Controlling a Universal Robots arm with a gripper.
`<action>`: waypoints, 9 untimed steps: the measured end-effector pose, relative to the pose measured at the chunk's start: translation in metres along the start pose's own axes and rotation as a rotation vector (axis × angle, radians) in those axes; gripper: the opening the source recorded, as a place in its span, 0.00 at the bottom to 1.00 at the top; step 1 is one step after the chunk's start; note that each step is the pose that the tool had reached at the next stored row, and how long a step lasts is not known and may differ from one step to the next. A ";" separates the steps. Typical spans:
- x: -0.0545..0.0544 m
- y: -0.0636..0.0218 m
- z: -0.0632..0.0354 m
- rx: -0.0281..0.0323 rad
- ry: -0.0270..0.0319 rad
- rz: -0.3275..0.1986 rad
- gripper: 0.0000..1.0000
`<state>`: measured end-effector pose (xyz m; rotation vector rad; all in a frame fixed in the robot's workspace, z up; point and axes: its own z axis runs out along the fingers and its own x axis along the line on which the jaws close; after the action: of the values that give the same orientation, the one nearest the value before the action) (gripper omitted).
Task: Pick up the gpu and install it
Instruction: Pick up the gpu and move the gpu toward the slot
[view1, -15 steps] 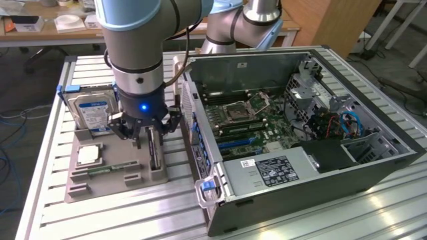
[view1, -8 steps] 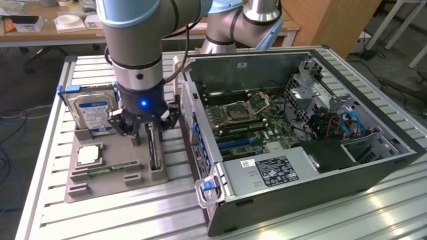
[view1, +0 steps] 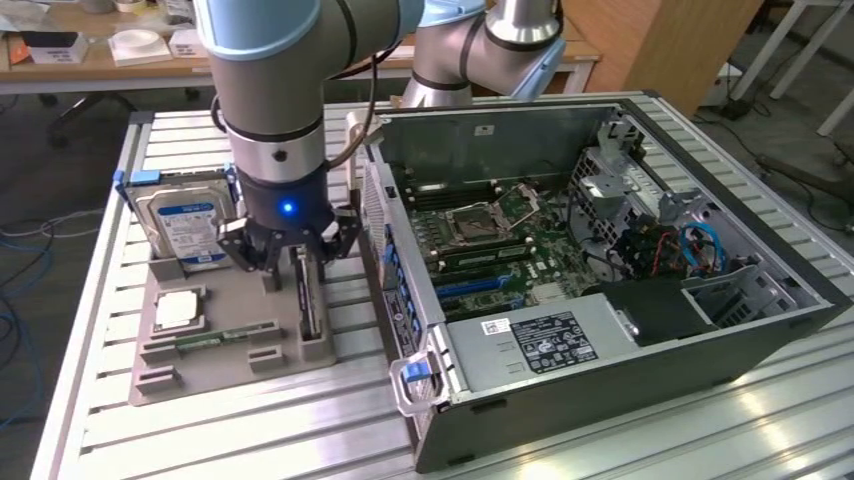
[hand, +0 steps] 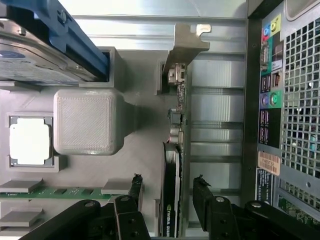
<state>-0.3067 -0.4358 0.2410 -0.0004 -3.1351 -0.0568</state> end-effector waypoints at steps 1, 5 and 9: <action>0.000 0.0000 0.0016 0.0000 0.0000 0.000 0.53; 0.000 0.0020 0.0053 0.0003 0.0002 0.000 0.53; 0.000 0.0064 0.0074 0.0000 -0.0001 0.000 0.53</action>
<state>-0.3066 -0.4291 0.2338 -0.0005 -3.1353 -0.0567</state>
